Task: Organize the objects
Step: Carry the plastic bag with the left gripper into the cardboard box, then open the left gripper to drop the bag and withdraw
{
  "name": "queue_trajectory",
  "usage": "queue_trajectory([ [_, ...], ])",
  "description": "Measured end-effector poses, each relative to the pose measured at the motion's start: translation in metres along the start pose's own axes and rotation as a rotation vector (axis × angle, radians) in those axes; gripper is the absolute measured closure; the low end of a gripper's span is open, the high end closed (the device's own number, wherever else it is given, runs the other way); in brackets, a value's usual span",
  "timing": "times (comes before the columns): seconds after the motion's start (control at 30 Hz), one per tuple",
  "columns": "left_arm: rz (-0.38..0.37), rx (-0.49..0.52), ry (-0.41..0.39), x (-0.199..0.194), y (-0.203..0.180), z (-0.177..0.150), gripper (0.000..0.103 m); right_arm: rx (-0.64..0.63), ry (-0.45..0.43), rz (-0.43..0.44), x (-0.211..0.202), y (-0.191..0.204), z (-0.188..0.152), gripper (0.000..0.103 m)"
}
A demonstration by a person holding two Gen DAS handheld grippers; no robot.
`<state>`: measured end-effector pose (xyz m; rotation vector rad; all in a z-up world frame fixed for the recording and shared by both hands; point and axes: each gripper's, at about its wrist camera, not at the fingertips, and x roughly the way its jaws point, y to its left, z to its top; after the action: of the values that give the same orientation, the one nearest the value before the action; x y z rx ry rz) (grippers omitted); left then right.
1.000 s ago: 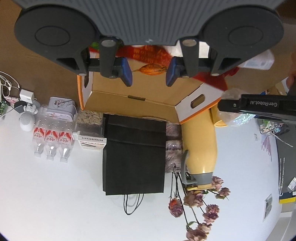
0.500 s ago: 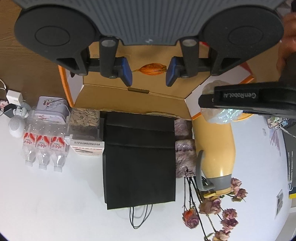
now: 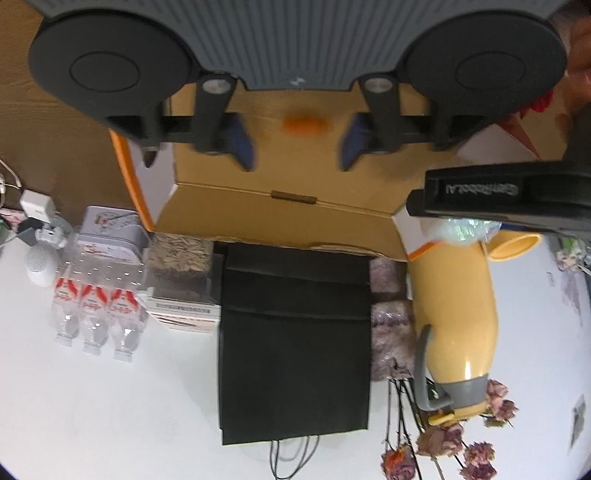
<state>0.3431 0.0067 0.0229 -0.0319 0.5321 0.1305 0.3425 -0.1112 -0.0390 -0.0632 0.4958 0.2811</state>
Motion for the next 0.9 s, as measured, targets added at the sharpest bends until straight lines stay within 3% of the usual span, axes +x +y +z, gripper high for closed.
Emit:
queue_trajectory([
  [0.03,0.003,0.001,-0.004,-0.001,0.000,0.000,0.001,-0.002,-0.003,-0.014,-0.001,0.000,-0.001,0.005],
  [0.07,0.007,0.003,-0.006,-0.001,-0.001,0.000,0.000,-0.005,-0.007,-0.025,-0.001,0.000,-0.001,0.000],
  [0.9,-0.013,-0.001,-0.038,-0.022,-0.001,0.002,0.000,-0.001,-0.026,-0.040,-0.018,0.000,-0.003,0.000],
])
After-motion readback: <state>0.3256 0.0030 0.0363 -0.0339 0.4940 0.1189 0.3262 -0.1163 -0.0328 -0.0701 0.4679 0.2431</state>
